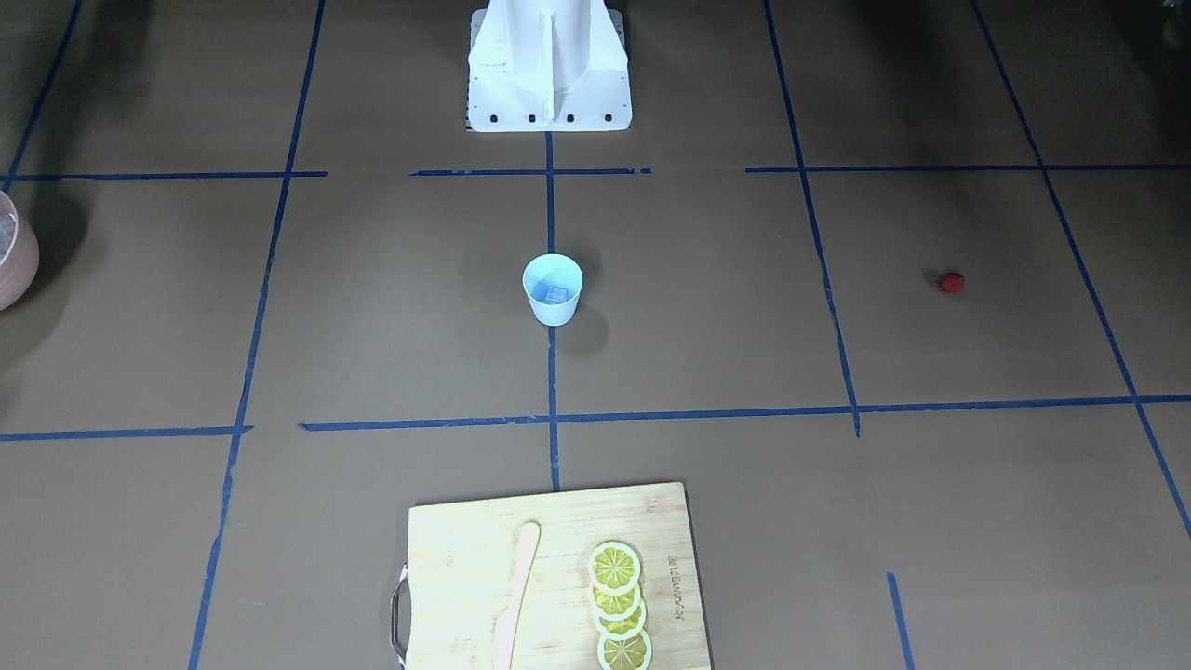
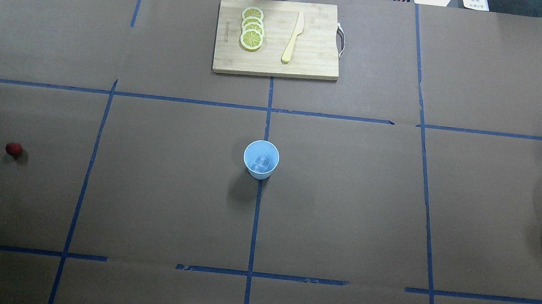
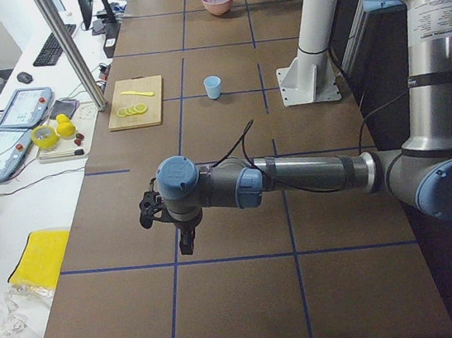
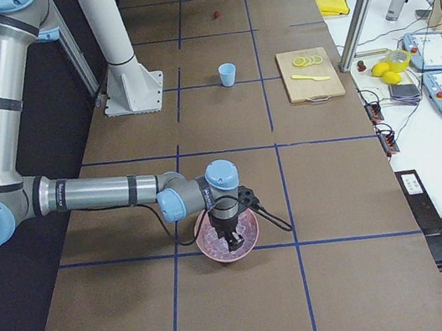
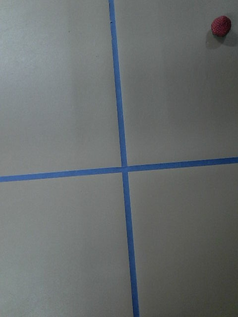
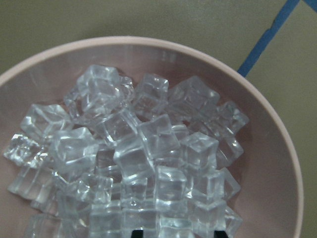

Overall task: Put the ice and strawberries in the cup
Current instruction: 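Grasp another ice cube from the pink bowl with the right gripper, then carry the ice cube with the right gripper over the blue cup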

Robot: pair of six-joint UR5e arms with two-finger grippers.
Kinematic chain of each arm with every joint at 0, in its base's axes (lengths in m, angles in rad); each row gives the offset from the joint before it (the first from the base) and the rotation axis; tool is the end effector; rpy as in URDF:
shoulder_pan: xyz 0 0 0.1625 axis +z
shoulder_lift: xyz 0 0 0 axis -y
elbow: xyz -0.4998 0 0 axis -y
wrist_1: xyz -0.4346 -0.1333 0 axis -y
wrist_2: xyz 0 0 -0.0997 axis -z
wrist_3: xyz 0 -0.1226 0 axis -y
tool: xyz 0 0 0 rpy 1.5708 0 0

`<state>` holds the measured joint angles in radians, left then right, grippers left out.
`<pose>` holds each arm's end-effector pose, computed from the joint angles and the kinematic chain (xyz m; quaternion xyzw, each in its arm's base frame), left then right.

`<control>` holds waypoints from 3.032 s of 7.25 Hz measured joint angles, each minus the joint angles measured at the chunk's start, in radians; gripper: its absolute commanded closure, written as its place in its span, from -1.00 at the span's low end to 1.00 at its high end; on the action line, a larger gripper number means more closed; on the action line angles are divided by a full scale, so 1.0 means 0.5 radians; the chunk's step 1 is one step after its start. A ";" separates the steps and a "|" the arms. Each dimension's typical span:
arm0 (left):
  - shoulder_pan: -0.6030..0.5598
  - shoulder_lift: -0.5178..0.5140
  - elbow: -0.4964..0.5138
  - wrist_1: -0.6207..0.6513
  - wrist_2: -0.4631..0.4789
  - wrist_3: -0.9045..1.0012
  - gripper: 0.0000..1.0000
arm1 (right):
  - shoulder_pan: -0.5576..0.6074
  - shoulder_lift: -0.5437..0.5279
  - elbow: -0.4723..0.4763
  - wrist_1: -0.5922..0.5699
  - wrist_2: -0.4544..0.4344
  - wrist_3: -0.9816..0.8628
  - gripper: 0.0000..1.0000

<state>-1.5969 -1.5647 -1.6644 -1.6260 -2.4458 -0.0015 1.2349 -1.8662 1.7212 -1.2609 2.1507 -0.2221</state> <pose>-0.0533 -0.5385 0.6879 0.0698 0.4218 0.0177 0.9038 -0.0693 -0.3992 0.7882 0.0626 -0.2890 -0.2856 0.9116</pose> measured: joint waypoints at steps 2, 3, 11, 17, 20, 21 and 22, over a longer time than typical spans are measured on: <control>0.000 0.000 -0.001 0.000 0.000 0.000 -1.00 | 0.000 0.003 0.002 -0.002 0.000 -0.006 1.00; 0.000 0.000 -0.002 0.000 -0.001 0.000 -1.00 | 0.000 0.004 0.015 -0.005 0.001 -0.008 1.00; 0.003 0.021 0.013 0.003 -0.002 0.009 -1.00 | 0.015 1.024 0.653 -1.574 0.139 0.149 1.00; 0.016 0.022 0.036 0.008 0.001 0.009 -1.00 | -0.795 2.078 0.124 -1.460 0.079 1.691 1.00; 0.020 0.021 0.039 0.009 0.001 0.009 -1.00 | -1.177 2.331 -0.244 -1.148 -0.226 2.156 1.00; 0.022 0.021 0.040 0.009 0.001 0.009 -1.00 | -1.240 2.358 -0.302 -1.076 -0.282 2.225 1.00; 0.023 0.021 0.040 0.009 0.001 0.009 -1.00 | -1.283 2.376 -0.327 -1.041 -0.315 2.269 1.00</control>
<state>-1.5852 -1.5539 -1.6445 -1.6214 -2.4452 0.0031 0.5936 -0.6781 1.5577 -1.7813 1.9933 0.9126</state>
